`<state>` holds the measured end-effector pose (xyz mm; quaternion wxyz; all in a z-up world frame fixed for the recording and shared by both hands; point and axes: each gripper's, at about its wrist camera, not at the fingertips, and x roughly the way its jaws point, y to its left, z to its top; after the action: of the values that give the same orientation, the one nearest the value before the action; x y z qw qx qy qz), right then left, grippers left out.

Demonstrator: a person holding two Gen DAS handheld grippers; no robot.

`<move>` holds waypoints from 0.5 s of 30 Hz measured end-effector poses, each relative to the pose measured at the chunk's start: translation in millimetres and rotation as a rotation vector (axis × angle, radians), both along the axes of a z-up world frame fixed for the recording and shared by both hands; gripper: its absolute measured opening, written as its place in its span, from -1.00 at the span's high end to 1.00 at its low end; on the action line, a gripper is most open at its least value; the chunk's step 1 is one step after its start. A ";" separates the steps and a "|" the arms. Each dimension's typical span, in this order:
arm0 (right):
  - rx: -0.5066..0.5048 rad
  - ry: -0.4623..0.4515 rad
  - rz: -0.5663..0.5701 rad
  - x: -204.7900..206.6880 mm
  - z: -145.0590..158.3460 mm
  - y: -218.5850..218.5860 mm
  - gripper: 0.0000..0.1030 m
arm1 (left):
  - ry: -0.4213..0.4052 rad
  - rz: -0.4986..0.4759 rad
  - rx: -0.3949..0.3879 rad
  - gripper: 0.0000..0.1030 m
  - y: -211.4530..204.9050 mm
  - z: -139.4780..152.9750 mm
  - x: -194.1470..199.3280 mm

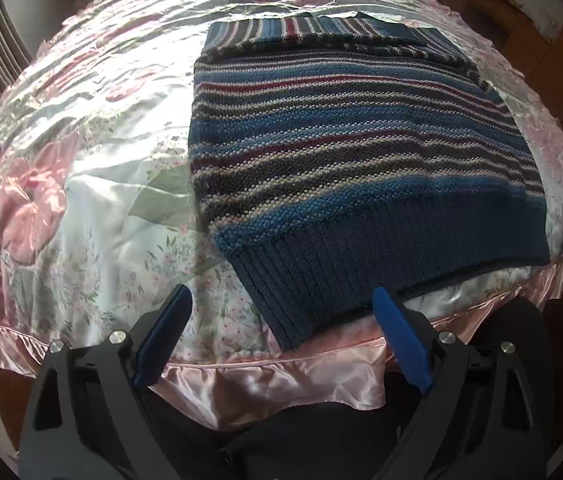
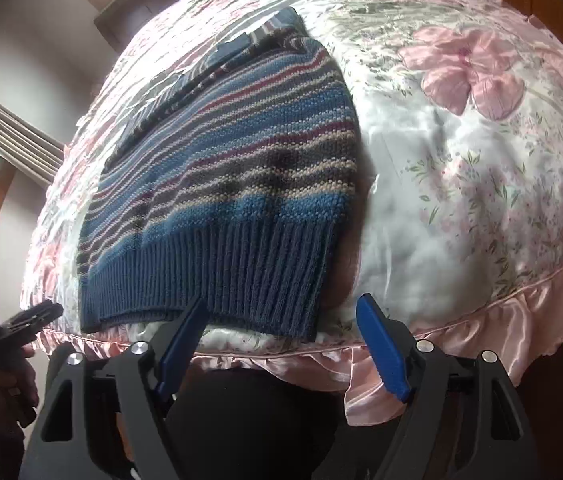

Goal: Fold small clothes
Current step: 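Release the fold and move both tools to the ribbed hem, then grasp the ribbed hem with both grippers and lift it toward the collar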

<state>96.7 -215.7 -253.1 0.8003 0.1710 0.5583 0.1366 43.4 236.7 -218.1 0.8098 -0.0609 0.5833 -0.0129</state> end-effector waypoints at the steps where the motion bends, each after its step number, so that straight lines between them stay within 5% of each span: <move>1: 0.026 0.019 -0.010 0.6 -2.7 -2.9 -0.51 | 0.023 0.020 -0.079 -0.77 7.6 -5.8 -0.8; 10: 0.200 0.161 -0.078 13.2 -26.4 -20.6 -0.38 | 0.145 0.268 -0.616 -0.77 64.6 -54.1 -8.2; 15: 0.239 0.182 -0.094 16.1 -34.9 -19.0 -0.31 | 0.183 0.352 -0.700 -0.77 74.8 -72.9 -8.5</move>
<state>112.8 -234.7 -288.0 0.7259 0.3026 0.5996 0.1482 34.9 311.6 -291.0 0.6747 -0.4329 0.5941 -0.0666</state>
